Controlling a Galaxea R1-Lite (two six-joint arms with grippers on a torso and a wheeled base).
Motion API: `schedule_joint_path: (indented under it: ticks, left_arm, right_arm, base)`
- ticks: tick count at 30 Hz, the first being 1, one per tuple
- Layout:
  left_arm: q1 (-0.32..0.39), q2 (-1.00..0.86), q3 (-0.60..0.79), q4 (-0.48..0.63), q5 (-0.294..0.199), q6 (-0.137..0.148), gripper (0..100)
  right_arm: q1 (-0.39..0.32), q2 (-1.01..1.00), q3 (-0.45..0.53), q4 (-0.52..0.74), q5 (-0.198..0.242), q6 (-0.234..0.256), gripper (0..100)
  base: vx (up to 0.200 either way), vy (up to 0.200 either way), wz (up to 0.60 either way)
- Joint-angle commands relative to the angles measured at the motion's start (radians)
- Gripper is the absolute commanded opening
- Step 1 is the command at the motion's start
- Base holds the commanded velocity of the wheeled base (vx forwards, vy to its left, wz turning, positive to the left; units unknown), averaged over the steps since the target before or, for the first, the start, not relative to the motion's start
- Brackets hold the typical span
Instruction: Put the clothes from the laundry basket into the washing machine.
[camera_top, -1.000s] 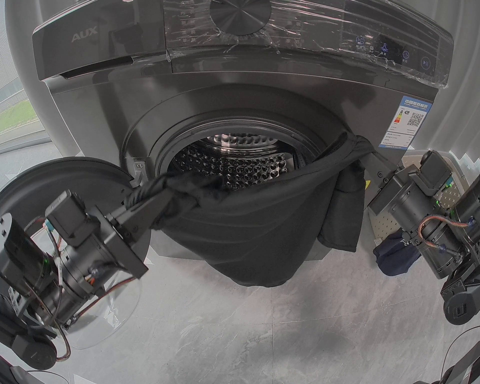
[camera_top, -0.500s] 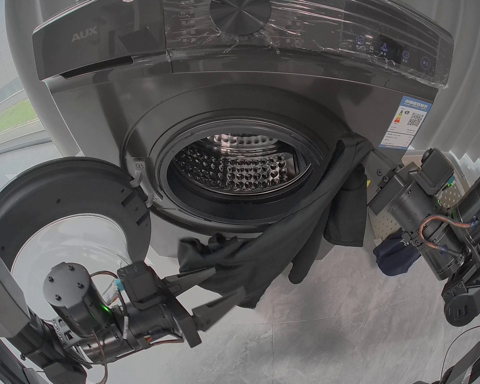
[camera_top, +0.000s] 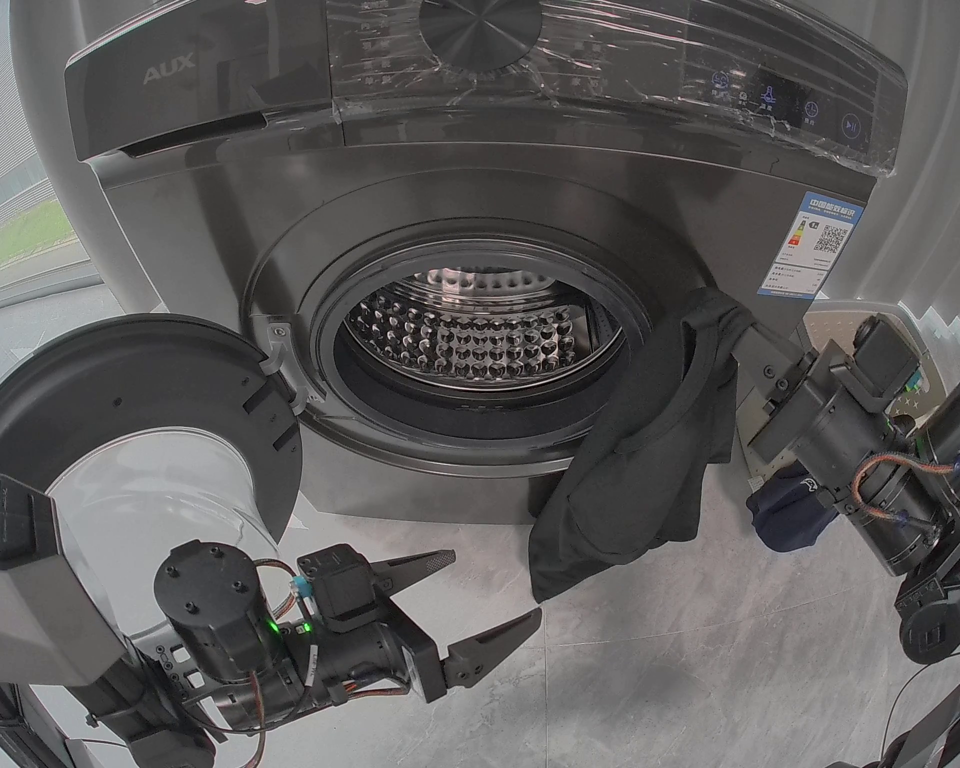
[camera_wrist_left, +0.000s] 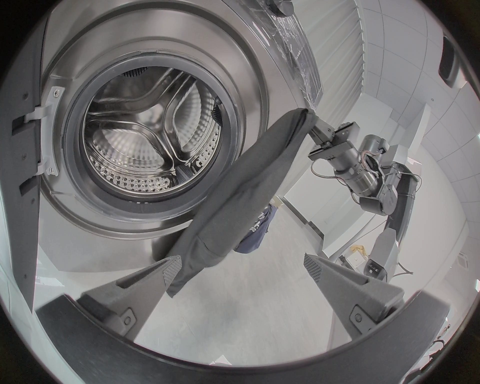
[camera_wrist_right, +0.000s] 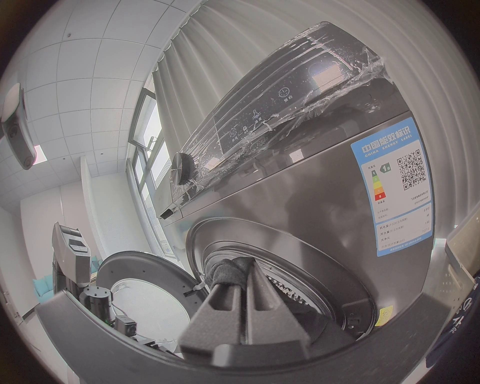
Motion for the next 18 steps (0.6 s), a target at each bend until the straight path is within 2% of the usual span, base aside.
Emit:
schedule_joint_path:
  ticks: [1, 18]
  left_arm:
    - [0.028, 0.052, -0.057, 0.001, 0.006, 0.001, 100]
    - [0.081, 0.312, -0.264, -0.003, 0.004, 0.012, 100]
  right_arm:
    - [0.001, -0.018, 0.012, 0.0, 0.007, -0.001, 0]
    - [0.021, -0.018, 0.0, 0.0, 0.007, 0.001, 0]
  base:
    - [0.0, 0.0, 0.0]
    - [0.0, 0.0, 0.0]
